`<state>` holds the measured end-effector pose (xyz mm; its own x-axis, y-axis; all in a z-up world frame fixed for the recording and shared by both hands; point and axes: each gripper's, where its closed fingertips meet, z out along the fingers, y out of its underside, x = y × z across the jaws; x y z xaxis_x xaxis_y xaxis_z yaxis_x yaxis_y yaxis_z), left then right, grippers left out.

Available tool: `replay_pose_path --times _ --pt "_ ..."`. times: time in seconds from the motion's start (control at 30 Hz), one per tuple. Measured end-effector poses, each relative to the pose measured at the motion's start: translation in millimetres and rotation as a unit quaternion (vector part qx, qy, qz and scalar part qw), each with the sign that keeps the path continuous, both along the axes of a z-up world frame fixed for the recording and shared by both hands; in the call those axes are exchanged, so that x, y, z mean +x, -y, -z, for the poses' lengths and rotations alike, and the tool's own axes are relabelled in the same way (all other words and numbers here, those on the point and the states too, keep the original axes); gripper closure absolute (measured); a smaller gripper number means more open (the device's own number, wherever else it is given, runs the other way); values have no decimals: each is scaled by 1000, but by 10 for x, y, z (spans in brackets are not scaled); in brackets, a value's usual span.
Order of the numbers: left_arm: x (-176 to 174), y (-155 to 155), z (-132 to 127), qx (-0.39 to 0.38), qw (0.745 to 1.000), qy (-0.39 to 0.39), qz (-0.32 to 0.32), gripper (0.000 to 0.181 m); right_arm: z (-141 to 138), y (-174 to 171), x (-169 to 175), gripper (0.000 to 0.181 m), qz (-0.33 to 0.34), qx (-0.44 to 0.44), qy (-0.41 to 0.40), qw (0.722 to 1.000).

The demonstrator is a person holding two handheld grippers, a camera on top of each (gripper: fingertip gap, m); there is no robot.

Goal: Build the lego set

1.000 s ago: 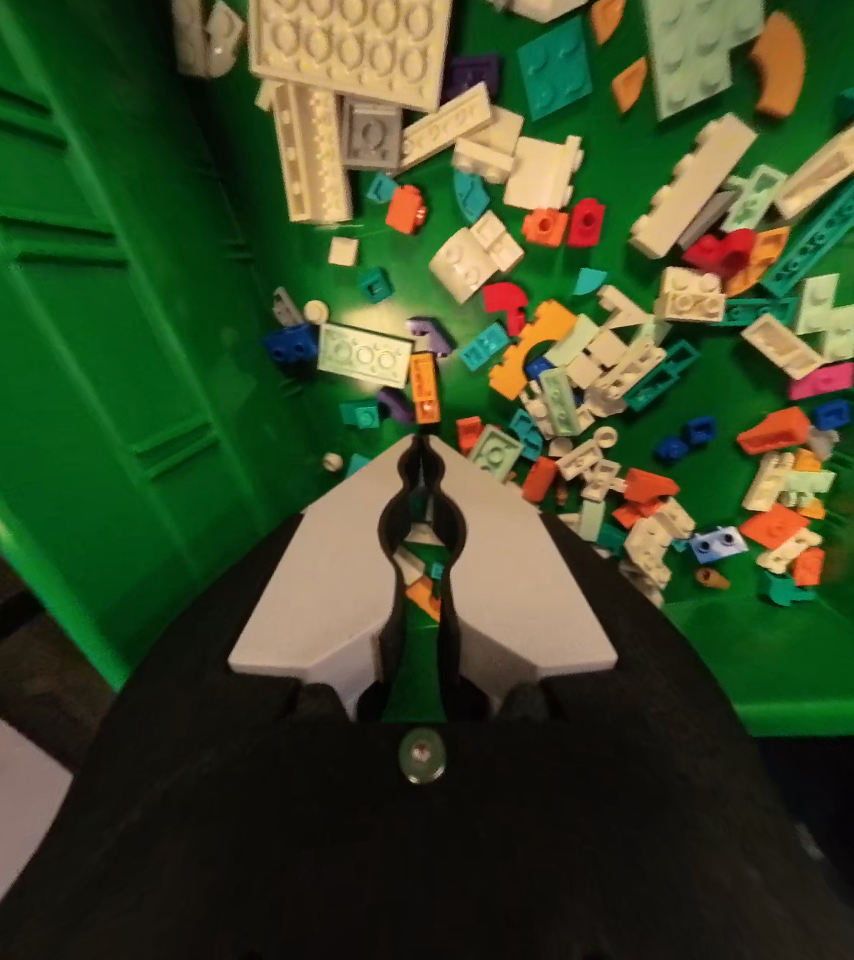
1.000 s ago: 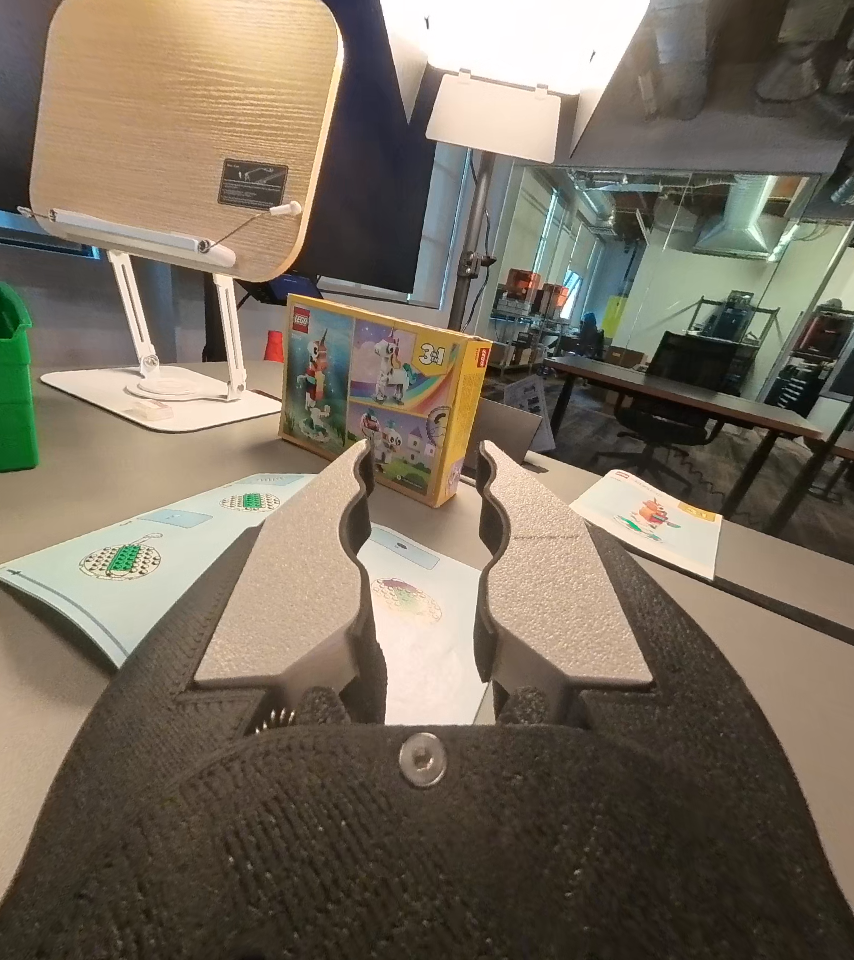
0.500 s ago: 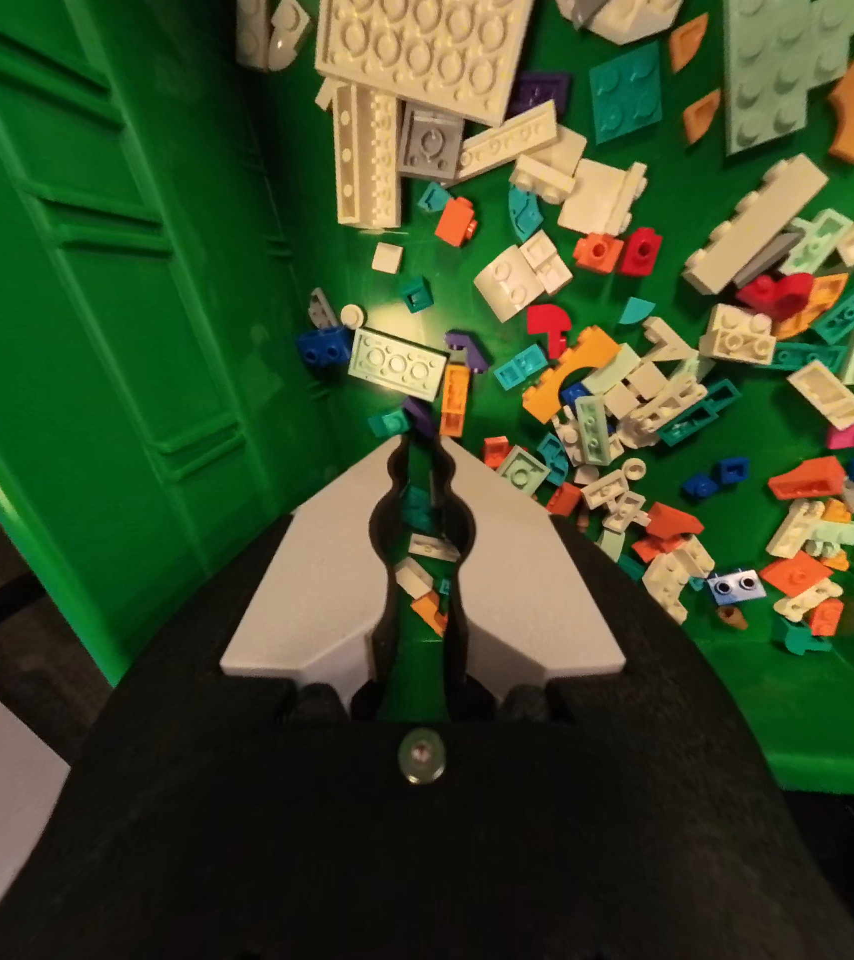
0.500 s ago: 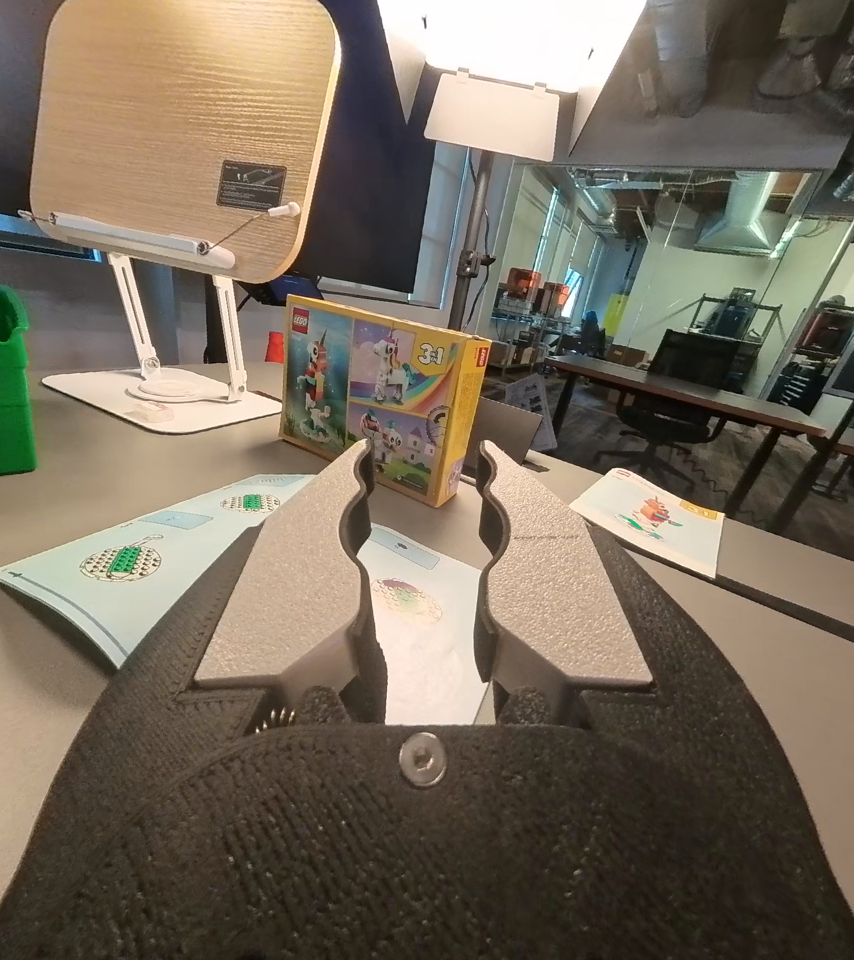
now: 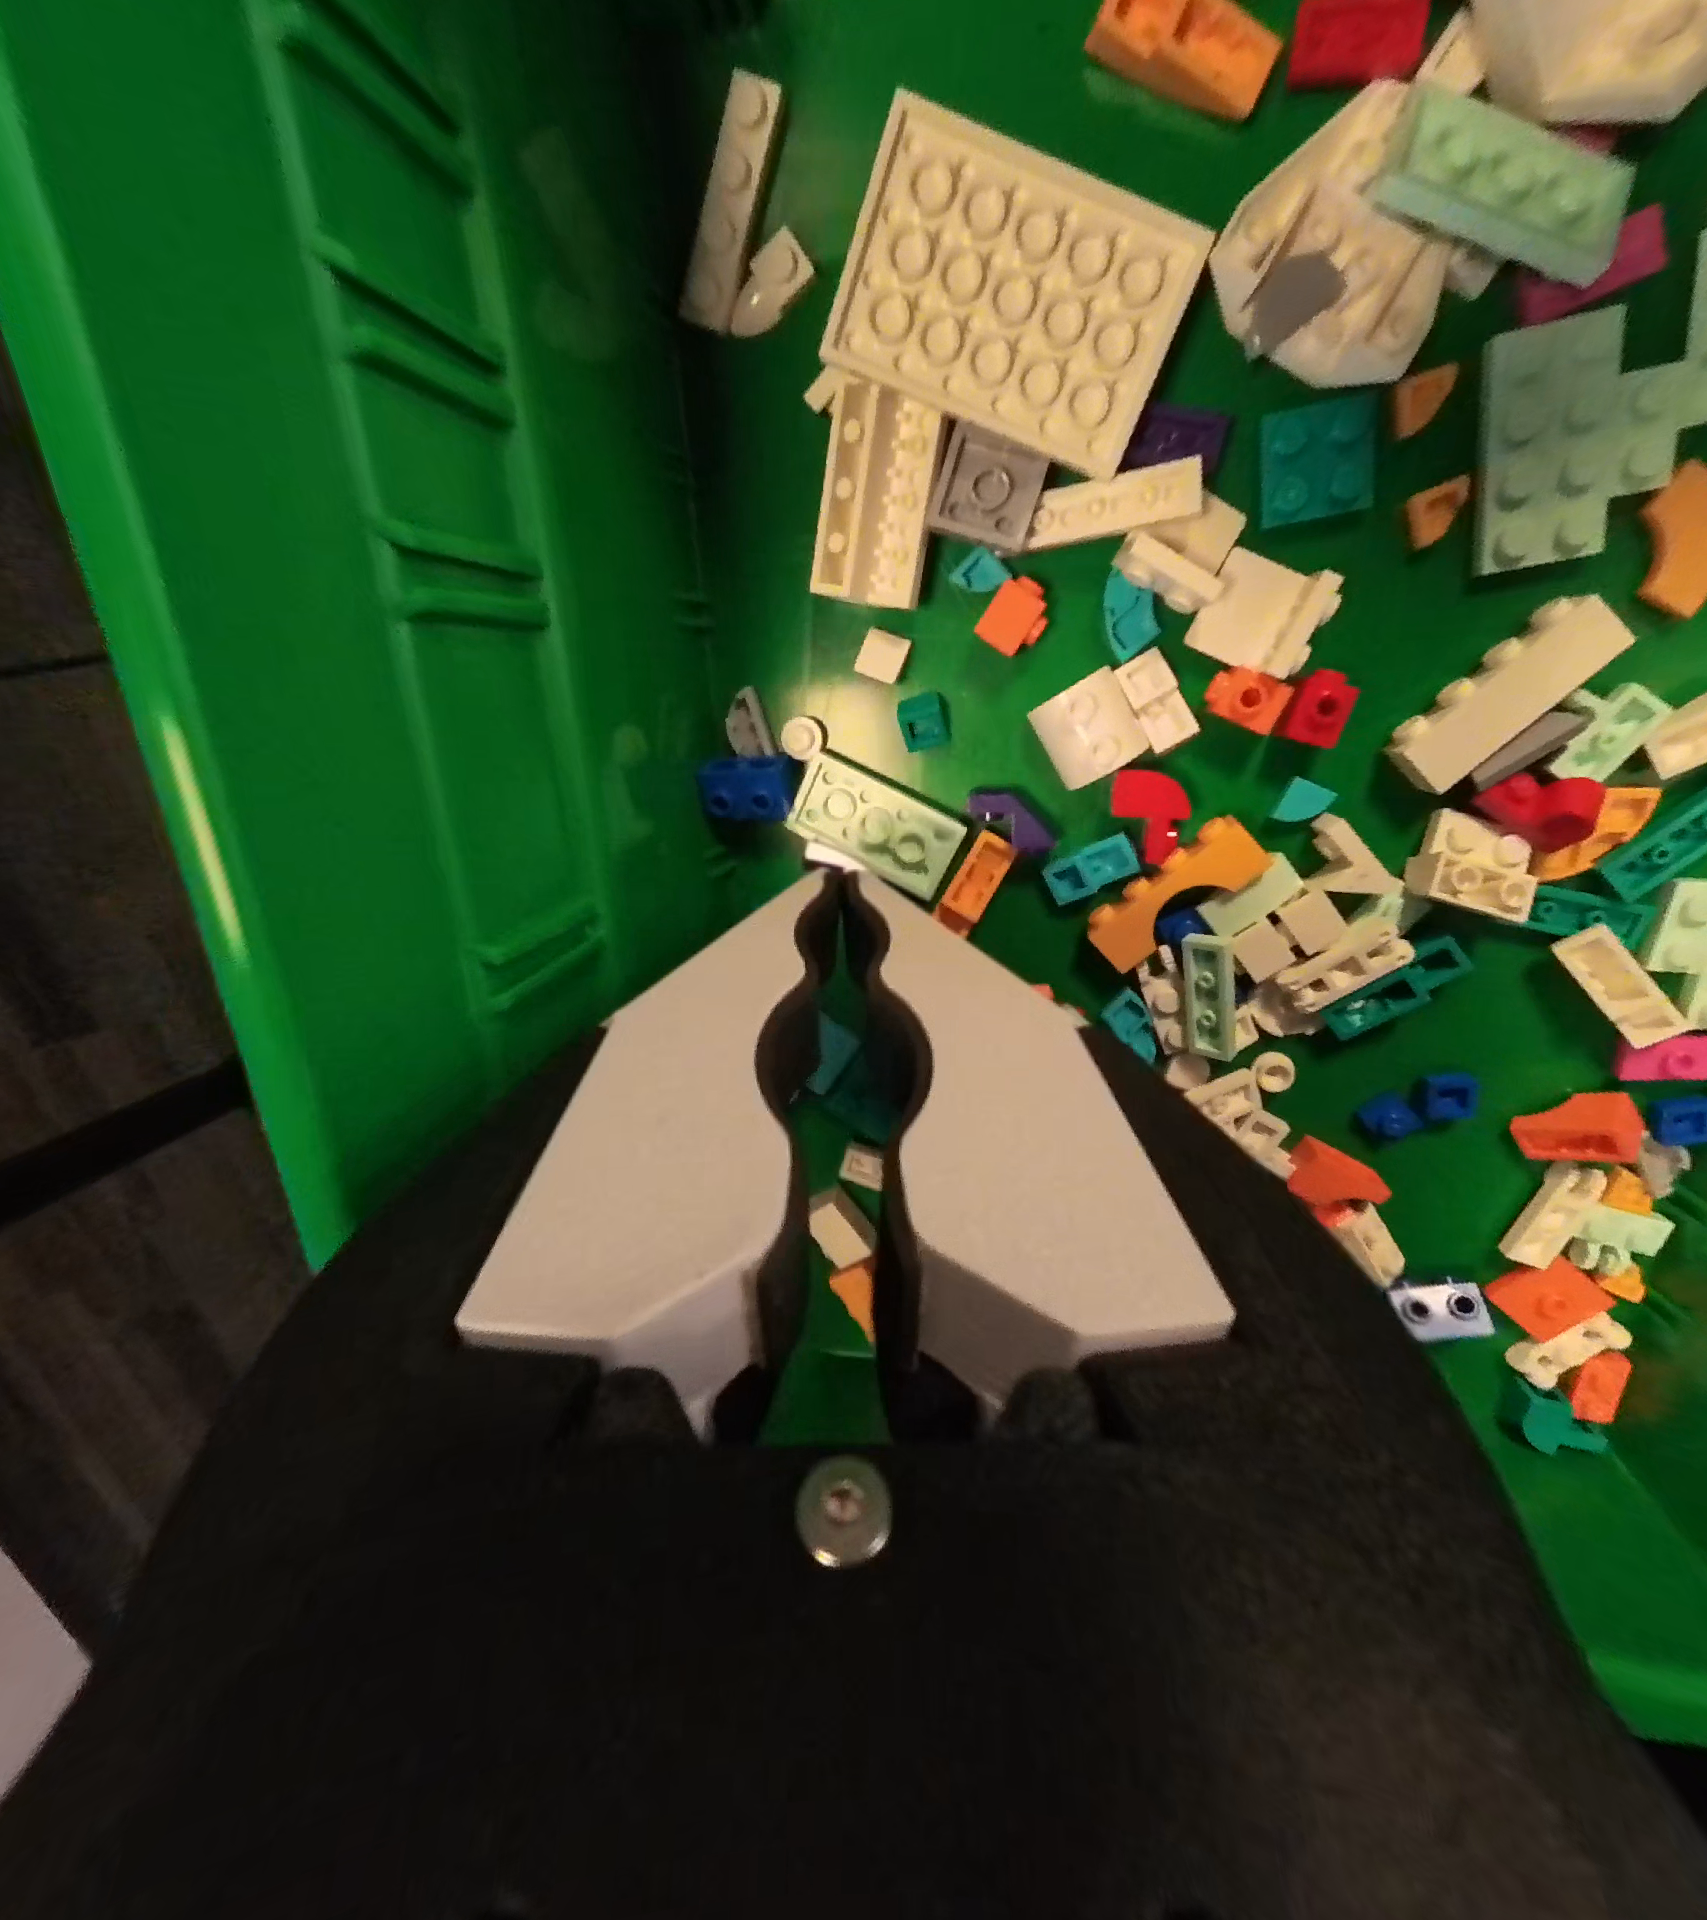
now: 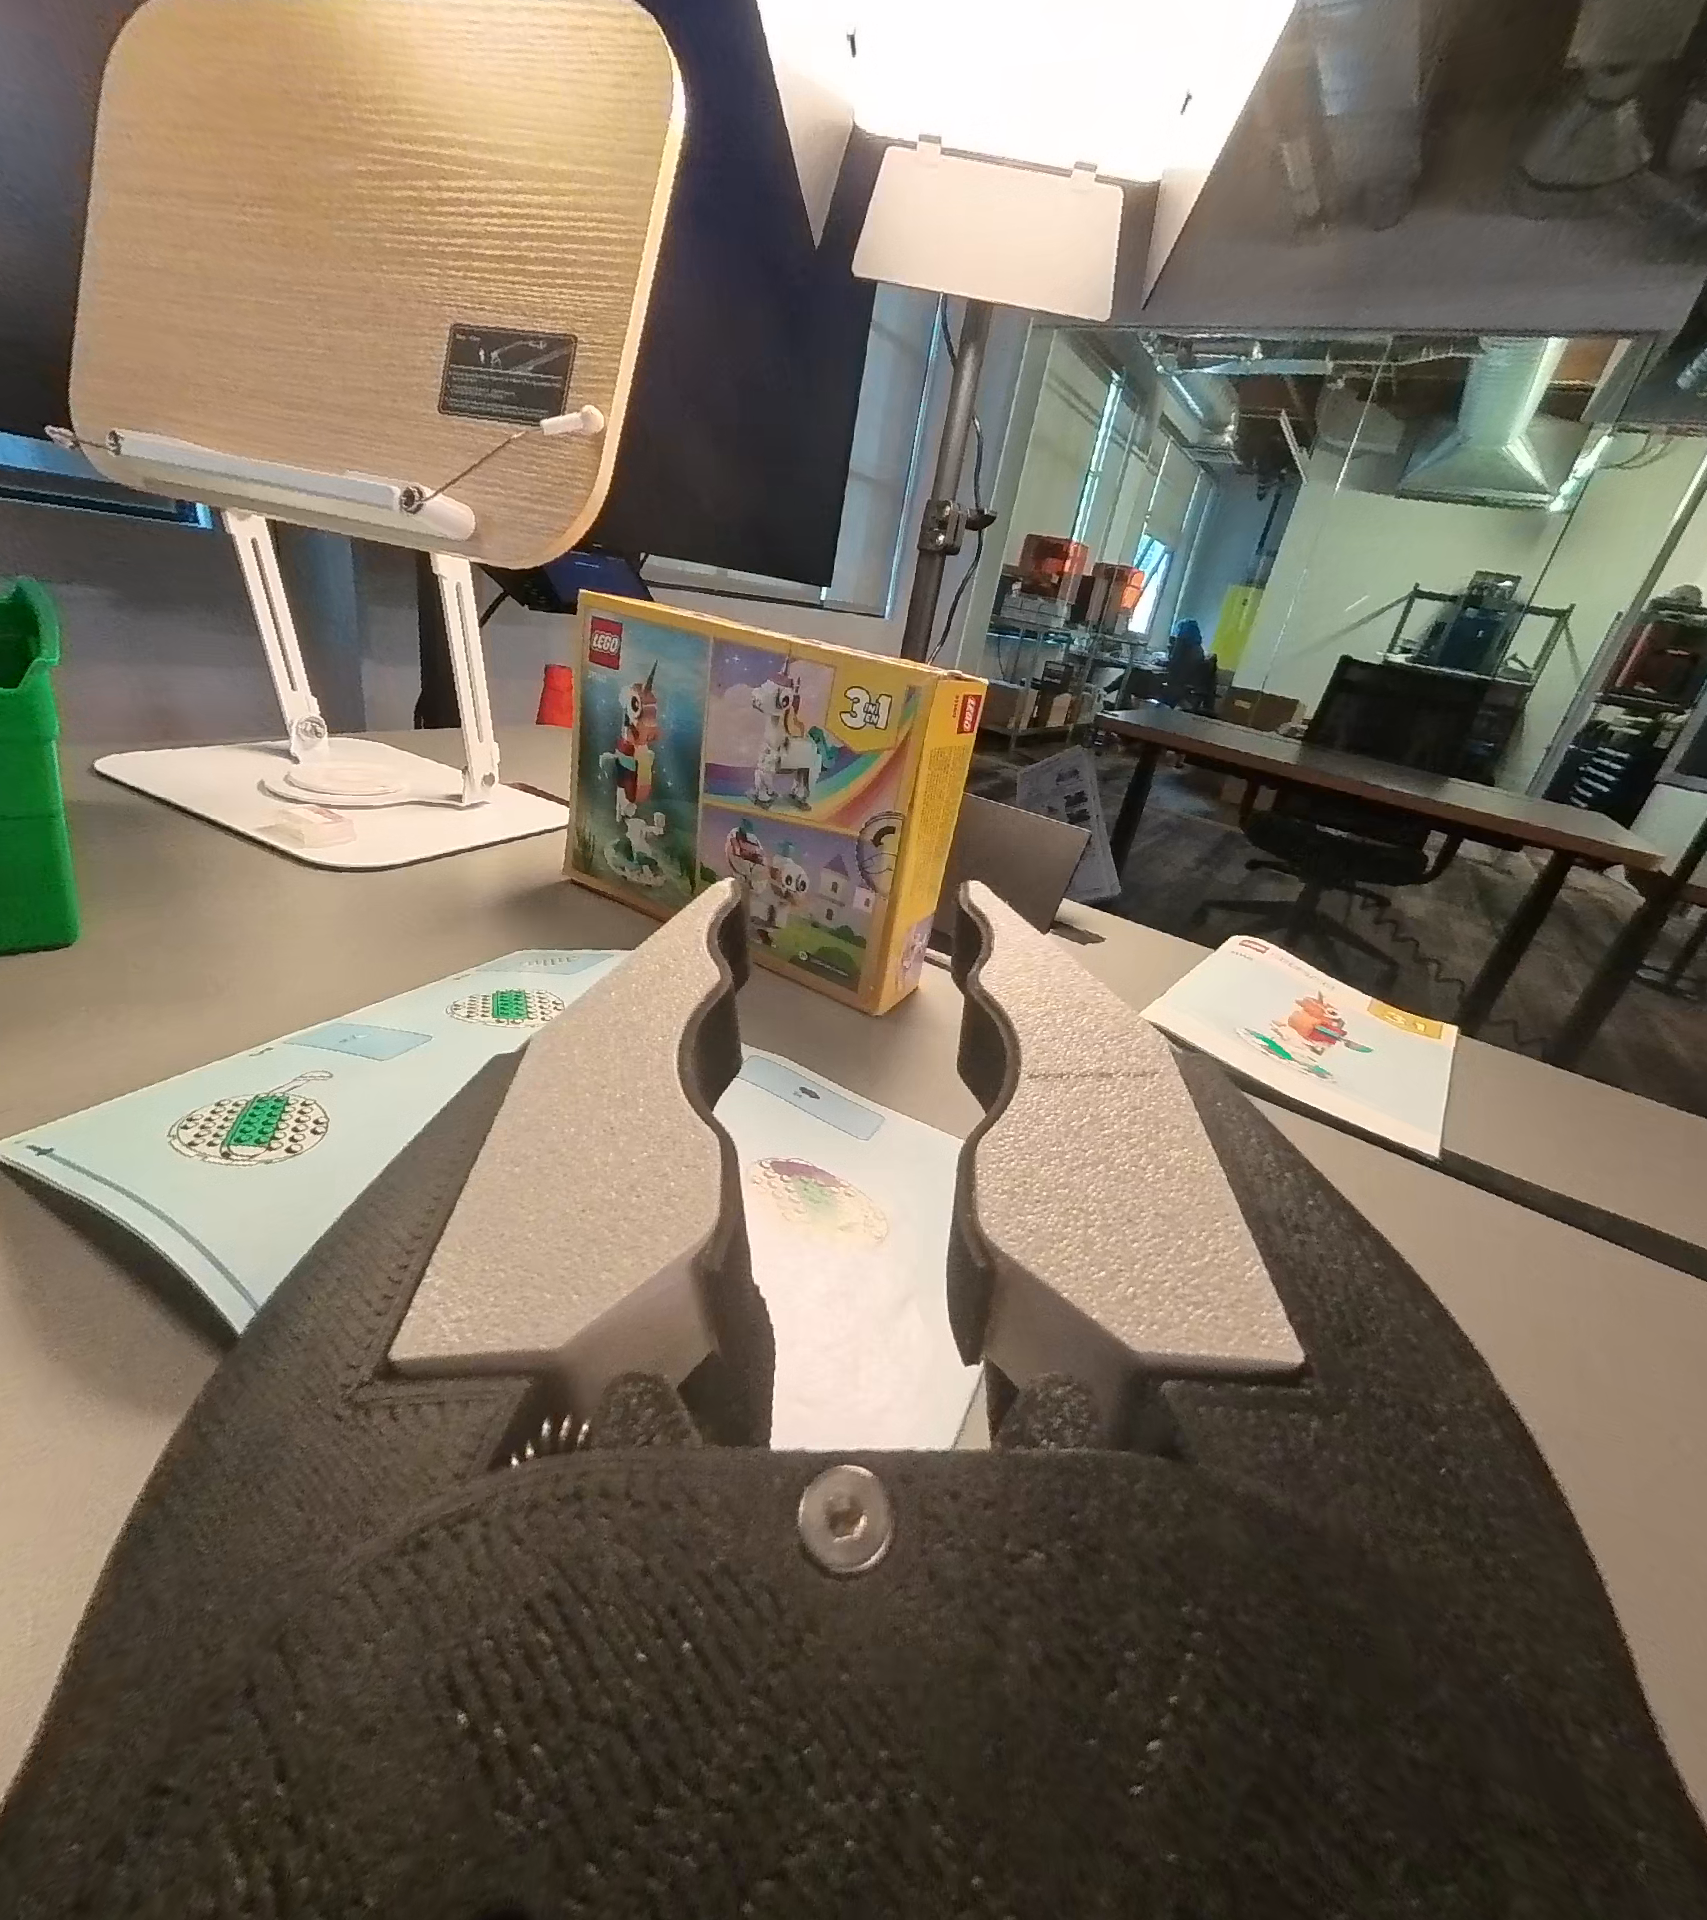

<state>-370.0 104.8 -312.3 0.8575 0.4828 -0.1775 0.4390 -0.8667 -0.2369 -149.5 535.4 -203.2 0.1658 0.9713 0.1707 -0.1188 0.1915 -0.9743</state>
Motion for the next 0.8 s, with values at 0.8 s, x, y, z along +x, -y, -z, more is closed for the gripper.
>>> replay_pose_path --times 0.8 --pt "95 3 -156 -33 991 -59 116 179 2 6 -7 144 -4 -3 0 1000"
